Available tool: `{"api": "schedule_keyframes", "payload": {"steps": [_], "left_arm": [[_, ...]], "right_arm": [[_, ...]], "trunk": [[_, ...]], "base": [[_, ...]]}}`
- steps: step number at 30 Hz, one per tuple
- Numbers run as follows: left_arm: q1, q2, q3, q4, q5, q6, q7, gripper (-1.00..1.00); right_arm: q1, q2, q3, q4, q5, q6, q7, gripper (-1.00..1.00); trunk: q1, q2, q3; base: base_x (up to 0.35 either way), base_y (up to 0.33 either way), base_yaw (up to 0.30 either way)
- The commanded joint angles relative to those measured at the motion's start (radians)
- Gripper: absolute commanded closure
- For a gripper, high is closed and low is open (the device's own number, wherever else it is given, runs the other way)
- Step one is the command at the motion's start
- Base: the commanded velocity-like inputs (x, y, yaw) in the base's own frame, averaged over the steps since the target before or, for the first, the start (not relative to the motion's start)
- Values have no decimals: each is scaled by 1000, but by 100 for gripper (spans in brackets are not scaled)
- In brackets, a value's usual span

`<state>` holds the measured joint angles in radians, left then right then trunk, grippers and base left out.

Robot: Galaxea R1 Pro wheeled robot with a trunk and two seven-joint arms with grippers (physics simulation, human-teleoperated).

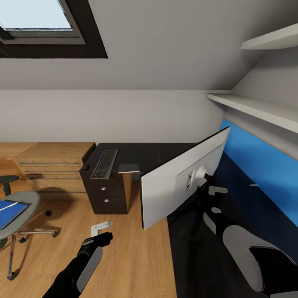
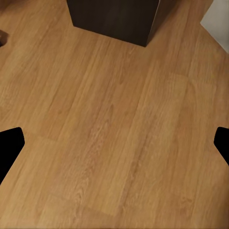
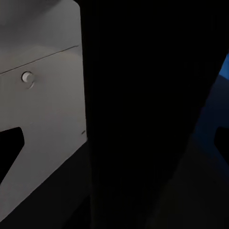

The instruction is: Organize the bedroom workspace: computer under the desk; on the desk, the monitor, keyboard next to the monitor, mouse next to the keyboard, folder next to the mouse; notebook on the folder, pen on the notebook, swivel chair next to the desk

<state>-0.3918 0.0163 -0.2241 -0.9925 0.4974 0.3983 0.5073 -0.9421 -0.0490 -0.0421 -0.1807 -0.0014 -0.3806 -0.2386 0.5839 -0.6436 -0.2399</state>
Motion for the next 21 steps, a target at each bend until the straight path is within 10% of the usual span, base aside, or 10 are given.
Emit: {"api": "schedule_keyframes", "payload": {"steps": [1,21], "left_arm": [[-1,1,-4,-2,9,2,10,-100],[-1,-1,-4,-2,9,2,10,-100]], "right_arm": [[-1,0,-4,1,0,-4,1,-100],[-1,-18,-6,0,-2,-3,-1,-100]], "trunk": [[0,-1,-2],[0,-1,-2]], "base": [[7,0,0],[1,0,0]]}}
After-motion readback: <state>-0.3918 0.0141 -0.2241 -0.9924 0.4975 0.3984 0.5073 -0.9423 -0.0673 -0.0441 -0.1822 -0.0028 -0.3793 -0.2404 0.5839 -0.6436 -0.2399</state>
